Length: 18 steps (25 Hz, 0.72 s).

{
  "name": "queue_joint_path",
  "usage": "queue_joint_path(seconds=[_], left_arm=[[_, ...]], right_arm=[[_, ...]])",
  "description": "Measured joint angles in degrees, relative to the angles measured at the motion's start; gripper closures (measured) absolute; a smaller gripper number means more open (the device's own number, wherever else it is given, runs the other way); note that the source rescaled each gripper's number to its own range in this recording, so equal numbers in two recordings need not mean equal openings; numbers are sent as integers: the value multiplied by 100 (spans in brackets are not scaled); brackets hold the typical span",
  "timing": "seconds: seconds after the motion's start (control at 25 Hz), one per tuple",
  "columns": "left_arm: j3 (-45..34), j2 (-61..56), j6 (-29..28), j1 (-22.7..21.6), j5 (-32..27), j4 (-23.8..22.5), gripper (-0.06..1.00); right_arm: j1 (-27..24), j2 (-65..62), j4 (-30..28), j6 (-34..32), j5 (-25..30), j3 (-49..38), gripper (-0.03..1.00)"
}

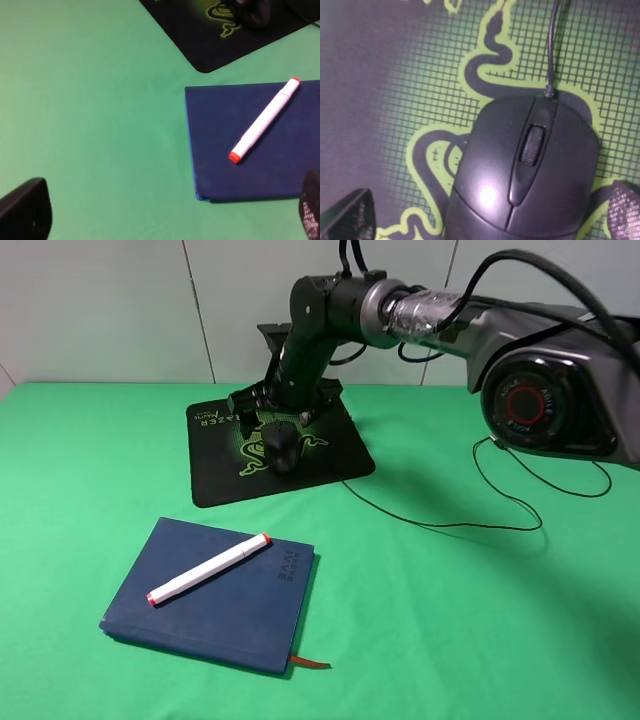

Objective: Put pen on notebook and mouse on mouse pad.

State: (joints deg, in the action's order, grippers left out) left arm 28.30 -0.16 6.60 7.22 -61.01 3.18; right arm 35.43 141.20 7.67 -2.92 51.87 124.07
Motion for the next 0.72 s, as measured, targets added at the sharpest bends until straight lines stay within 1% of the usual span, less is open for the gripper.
queue_joint_path(seconds=[0.36,0.48,0.64,0.72], left_arm=[[0,0,0,0,0,0,-5],[0,0,0,0,0,0,-5],[0,0,0,0,0,0,-5],[0,0,0,0,0,0,-5]], right_arm=[[0,-648,-5,572,648,0,-3],[0,-928,-12,617,994,0,-3],[0,-1228,-97,622,1621,6,-3],[0,-1381,-209,639,1743,6,-3]])
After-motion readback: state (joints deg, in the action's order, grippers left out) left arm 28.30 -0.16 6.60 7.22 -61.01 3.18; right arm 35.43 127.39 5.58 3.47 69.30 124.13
